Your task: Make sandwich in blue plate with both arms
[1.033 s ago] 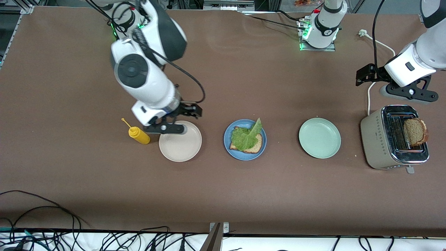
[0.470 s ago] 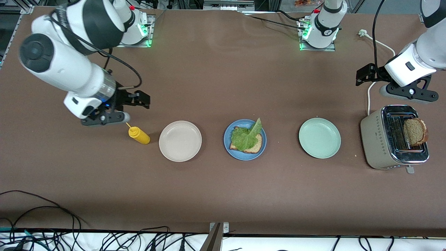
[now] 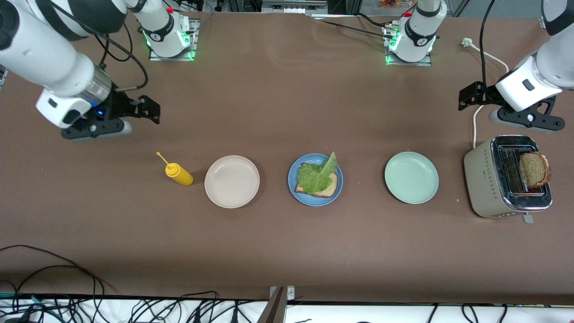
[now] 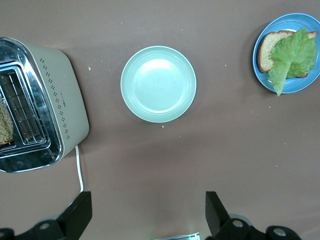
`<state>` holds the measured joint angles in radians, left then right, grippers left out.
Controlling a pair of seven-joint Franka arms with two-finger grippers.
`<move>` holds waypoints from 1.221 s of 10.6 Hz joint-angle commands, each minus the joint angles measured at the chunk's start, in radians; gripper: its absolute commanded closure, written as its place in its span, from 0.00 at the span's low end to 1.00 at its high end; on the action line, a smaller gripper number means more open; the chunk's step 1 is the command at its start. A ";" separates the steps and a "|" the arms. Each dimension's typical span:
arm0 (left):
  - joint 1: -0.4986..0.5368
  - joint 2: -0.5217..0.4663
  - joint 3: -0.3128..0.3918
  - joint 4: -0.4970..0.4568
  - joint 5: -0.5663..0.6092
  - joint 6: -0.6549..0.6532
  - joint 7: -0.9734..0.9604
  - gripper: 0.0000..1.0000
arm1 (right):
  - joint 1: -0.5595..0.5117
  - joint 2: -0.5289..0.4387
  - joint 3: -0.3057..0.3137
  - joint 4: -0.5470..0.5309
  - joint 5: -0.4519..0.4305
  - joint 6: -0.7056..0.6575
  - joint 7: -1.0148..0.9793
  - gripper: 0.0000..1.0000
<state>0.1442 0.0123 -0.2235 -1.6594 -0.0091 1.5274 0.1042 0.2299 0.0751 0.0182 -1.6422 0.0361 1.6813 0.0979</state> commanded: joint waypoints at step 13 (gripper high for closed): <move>0.006 -0.021 -0.002 -0.014 -0.017 -0.006 -0.003 0.00 | -0.205 -0.140 0.026 -0.061 -0.038 -0.035 -0.138 0.00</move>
